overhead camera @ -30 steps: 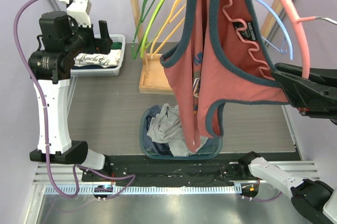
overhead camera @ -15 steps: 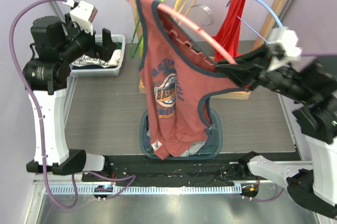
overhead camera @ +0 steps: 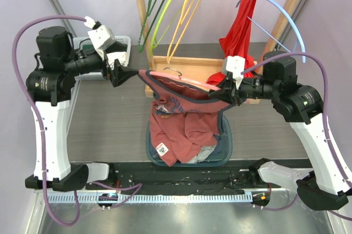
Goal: Remove the tank top from the hanger
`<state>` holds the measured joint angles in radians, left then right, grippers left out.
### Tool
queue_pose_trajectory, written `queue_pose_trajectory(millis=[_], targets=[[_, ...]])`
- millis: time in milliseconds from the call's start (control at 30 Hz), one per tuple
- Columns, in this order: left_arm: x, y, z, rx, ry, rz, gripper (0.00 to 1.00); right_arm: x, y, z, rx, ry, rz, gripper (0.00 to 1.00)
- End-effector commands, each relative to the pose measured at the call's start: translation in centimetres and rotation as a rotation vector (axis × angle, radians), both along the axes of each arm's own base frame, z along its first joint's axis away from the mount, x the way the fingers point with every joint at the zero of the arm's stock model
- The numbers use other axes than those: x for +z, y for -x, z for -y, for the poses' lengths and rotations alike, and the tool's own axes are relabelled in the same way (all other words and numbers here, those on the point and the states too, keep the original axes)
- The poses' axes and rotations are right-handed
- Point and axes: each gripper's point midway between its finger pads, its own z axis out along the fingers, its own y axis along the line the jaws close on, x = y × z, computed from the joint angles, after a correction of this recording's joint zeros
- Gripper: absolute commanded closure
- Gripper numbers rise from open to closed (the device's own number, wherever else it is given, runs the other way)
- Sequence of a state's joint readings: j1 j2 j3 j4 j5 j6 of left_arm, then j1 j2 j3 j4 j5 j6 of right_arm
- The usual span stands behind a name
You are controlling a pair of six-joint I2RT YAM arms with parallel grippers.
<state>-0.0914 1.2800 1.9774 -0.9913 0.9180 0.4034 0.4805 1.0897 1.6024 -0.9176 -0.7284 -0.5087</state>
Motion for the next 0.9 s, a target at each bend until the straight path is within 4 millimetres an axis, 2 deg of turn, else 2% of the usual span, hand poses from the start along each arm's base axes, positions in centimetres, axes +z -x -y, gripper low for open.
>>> queue_pose_trajectory(millis=[0, 233, 300, 467, 533, 733, 867], targets=[[-1.1, 1.1, 1.2, -0.14, -0.011, -0.001, 0.0, 3.0, 1.8, 0.0, 0.105, -0.034, 0.179, 0.99], [-2.3, 1.4, 1.2, -0.17, -0.038, -0.013, 0.0, 3.9, 3.3, 0.1, 0.147, -0.055, 0.195, 0.99], [-1.9, 2.0, 1.5, -0.208, -0.027, -0.007, 0.0, 3.9, 3.6, 0.0, 0.161, -0.062, 0.193, 0.99], [-2.3, 6.1, 2.8, -0.367, -0.013, -0.073, 0.0, 4.1, 3.6, -0.4, 0.179, -0.07, 0.17, 0.99], [-3.1, 7.3, 3.1, -0.419, -0.037, -0.075, 0.01, 4.3, 4.0, -0.6, 0.208, -0.085, 0.159, 0.99], [-4.1, 9.7, 3.5, -0.504, -0.08, -0.081, 0.0, 5.1, 5.2, -1.4, 0.289, -0.134, 0.124, 0.99], [-4.1, 10.6, 3.8, -0.523, -0.075, -0.105, 0.0, 5.1, 4.8, -1.9, 0.299, -0.151, 0.101, 0.99]])
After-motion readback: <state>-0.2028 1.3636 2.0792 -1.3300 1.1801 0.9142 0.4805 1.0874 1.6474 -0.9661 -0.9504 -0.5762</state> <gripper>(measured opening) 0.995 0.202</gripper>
